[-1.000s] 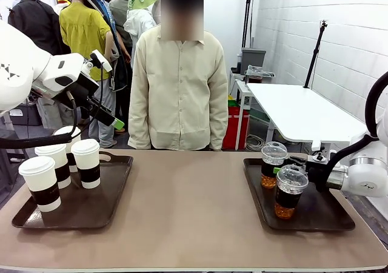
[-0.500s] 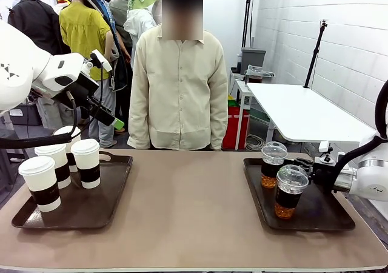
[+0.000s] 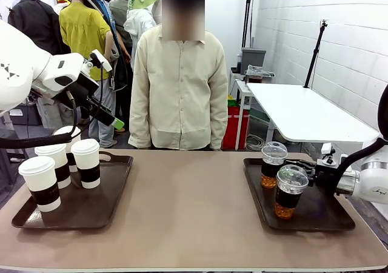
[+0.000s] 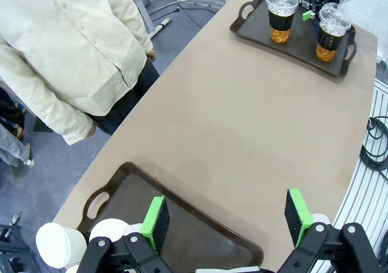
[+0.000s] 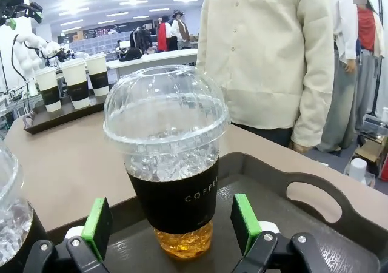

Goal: Distribute the coffee onto the tray.
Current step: Pick up another iced Americano from the middle of the table and place it on the right Handle tray.

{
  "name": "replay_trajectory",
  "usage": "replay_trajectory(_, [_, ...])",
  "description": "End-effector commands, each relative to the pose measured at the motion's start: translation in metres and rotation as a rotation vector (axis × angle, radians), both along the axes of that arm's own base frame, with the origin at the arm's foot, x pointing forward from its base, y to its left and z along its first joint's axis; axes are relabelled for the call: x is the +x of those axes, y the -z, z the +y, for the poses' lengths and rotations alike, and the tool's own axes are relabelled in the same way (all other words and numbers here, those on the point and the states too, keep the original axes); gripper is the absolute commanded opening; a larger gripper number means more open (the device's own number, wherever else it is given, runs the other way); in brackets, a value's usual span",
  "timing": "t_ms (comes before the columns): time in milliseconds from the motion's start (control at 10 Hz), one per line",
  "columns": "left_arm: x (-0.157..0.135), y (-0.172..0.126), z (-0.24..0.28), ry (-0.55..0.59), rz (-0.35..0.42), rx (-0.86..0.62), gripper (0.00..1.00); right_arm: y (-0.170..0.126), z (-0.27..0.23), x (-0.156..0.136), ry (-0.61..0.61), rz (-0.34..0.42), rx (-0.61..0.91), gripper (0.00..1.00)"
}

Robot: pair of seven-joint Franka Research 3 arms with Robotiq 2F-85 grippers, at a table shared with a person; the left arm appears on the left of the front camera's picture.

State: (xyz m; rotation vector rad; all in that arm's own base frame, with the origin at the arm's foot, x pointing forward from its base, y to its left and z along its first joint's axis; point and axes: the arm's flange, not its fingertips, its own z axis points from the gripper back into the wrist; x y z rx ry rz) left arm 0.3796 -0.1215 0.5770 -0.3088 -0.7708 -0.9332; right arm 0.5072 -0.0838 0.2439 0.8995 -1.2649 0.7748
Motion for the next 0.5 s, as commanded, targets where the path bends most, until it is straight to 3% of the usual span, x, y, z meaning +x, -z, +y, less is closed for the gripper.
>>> replay_trajectory(0, [0.0004, 0.0014, 0.0009, 0.001, 0.004, -0.005, 1.0, -0.0011, 0.0012, 0.0027, -0.005, -0.008, -0.001, 1.0])
replay_trajectory(400, [0.0004, 0.0014, 0.0009, 0.001, 0.004, -0.005, 1.0, -0.0011, 0.0012, 0.0027, -0.005, -0.008, -0.001, 1.0])
